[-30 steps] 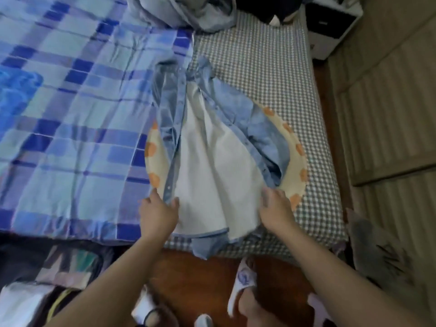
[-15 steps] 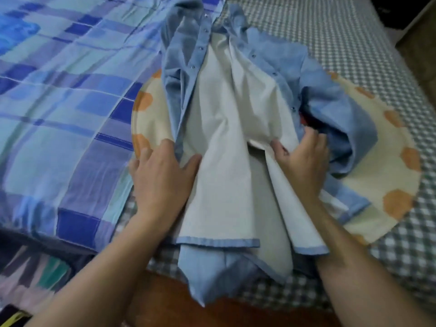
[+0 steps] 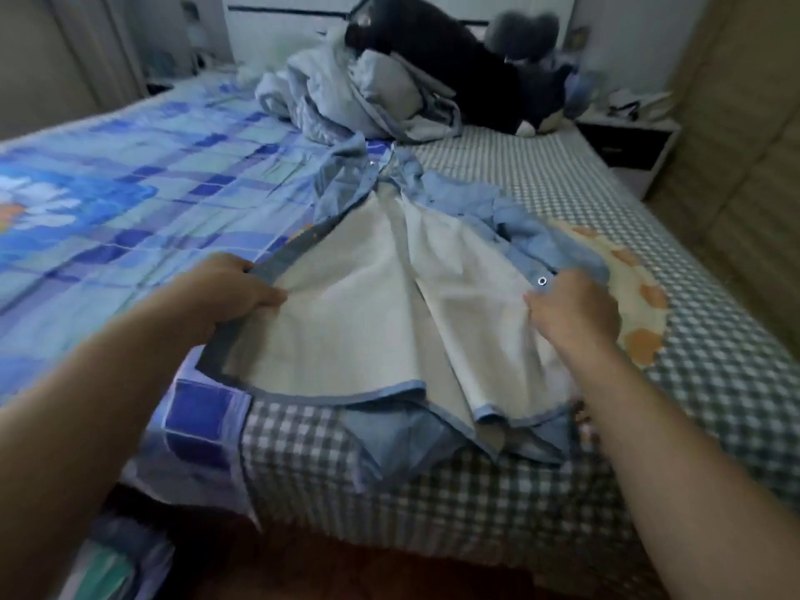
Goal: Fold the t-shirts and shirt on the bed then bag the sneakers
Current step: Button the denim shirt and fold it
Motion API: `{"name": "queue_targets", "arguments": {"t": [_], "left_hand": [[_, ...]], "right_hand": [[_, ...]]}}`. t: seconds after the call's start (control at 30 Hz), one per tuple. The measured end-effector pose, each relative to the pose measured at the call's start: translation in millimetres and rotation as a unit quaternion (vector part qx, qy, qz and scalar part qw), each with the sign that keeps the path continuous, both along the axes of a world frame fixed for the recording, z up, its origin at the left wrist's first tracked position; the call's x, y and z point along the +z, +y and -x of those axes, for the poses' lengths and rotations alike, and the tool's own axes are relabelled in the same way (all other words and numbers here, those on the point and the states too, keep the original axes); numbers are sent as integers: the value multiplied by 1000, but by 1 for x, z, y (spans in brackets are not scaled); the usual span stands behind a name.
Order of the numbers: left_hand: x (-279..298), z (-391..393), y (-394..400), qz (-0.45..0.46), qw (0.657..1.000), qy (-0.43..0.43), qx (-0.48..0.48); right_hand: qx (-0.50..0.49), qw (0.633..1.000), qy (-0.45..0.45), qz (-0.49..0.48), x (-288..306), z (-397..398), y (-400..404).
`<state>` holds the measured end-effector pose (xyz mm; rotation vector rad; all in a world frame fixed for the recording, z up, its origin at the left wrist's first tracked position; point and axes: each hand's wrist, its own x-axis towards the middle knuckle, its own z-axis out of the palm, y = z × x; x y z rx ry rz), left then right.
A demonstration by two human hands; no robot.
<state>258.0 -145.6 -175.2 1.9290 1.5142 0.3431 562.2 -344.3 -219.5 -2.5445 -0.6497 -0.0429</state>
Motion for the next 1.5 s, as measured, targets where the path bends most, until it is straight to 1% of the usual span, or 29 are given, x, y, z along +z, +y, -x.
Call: {"name": "queue_targets", "arguments": {"t": [0.07,0.13,0.2,0.27,0.3,0.33,0.4,0.47,0.53,0.57,0.6,0.67,0.7,0.73,0.8,0.87,0.93,1.0,1.07,1.17,1.2,1.23,1.27,1.3,1.33,1.37,1.4,1.43,1.5], "left_hand": [[55,21,0,-103,995,-3,16],[121,34,3,-202,979,-1,19],[180,33,8,-272,962,23,-15],[220,19,-24,-278,959,11,-61],[221,7,-55,-278,954,19,-114],[211,-5,-97,-278,943,53,-174],[144,-40,-168,-272,912,122,-283],[44,-48,-222,-170,885,185,-393],[-35,-44,-227,-80,894,148,-415],[-60,-38,-226,-55,910,94,-400],[-77,-32,-224,-63,925,16,-375],[-94,-21,-218,-108,956,-122,-246],[-95,-17,-211,-136,960,-172,-175],[-94,-17,-207,-151,960,-202,-122],[-80,-14,-204,-150,963,-213,-64],[-77,-18,-205,-139,979,-133,-67],[-88,-28,-207,-94,991,-41,-87],[-101,-38,-209,-69,994,-3,-87],[-103,-43,-210,-92,993,-25,-64],[-97,-36,-210,-120,985,-125,-24],[-93,-31,-210,-123,980,-154,-7],[-88,-25,-210,-121,976,-180,8],[-84,-19,-209,-107,971,-211,20],[-79,-13,-207,-72,964,-255,29],[-75,-7,-206,-6,949,-312,38],[-71,-2,-206,76,925,-369,43],[-69,2,-207,154,897,-411,46],[-67,4,-208,208,873,-440,48],[-68,6,-210,251,847,-465,52]], "right_hand": [[18,999,-12,-43,45,-1,-13],[35,992,-84,-92,104,-2,-27],[61,976,-162,-132,166,6,-41],[108,958,-232,-128,213,29,-59],[135,949,-257,-121,224,46,-67],[160,940,-275,-122,224,63,-73],[195,930,-282,-134,196,100,-81],[235,933,-257,-95,131,127,-86],[270,942,-198,-4,51,145,-93],[281,947,-157,15,19,150,-98],[282,953,-106,17,-5,150,-102],[257,965,0,-54,-19,142,-97],[234,965,37,-113,-19,136,-91],[215,962,47,-162,-16,132,-89],[202,950,67,-229,-13,135,-86],[202,937,118,-261,-16,141,-84],[164,927,142,-307,-21,141,-83],[113,896,193,-383,-20,136,-83],[96,854,254,-444,-20,136,-86],[58,791,346,-502,-25,140,-90],[39,776,358,-519,-24,140,-91],[28,770,355,-530,-22,140,-93],[25,782,327,-530,-18,140,-96],[34,814,272,-513,-13,141,-99],[55,853,196,-480,-8,144,-103],[91,887,123,-435,-4,150,-105],[129,906,74,-397,-3,157,-106],[168,911,52,-373,-4,166,-105],[220,909,30,-354,-13,180,-98]]}}
